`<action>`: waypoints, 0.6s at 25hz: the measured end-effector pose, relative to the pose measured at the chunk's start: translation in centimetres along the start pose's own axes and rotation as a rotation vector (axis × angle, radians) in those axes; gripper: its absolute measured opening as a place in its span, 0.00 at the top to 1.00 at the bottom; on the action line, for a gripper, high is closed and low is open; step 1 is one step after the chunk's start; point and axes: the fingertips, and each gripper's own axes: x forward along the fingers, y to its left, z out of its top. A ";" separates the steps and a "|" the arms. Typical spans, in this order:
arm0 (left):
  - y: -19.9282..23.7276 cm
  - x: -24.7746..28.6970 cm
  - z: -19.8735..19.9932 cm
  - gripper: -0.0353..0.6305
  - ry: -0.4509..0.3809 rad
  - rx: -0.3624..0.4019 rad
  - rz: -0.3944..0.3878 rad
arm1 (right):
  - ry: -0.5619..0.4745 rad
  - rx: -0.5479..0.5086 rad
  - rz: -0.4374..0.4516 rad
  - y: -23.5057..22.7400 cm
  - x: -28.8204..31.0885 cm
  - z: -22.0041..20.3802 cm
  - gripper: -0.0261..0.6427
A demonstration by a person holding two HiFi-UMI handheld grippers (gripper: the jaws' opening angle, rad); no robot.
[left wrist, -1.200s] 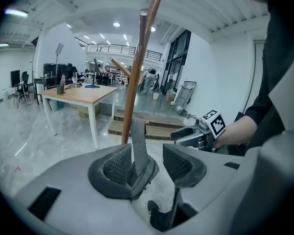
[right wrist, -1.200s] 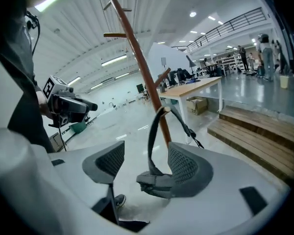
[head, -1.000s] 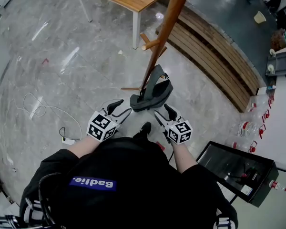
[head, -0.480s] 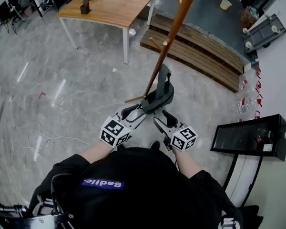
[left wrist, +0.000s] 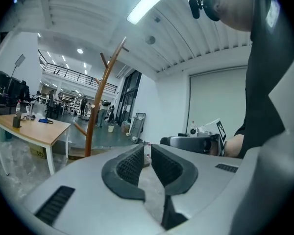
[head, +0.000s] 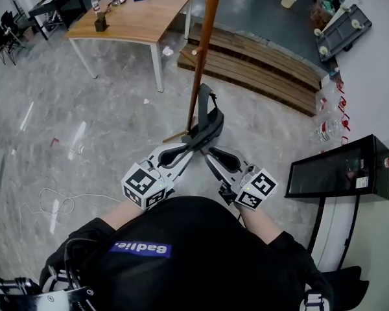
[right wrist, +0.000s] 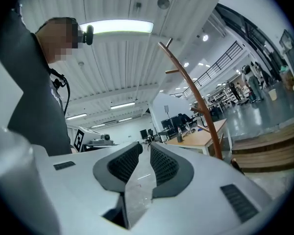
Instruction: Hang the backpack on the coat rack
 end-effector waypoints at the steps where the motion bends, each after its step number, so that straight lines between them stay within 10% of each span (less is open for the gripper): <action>1: -0.5 0.3 0.5 0.88 -0.015 0.001 -0.006 | -0.011 -0.010 0.004 0.3 -0.4 0.5 0.85; 15: -4.4 0.4 2.4 0.94 -0.062 0.013 -0.061 | -0.037 -0.059 -0.038 1.8 -2.0 2.3 0.95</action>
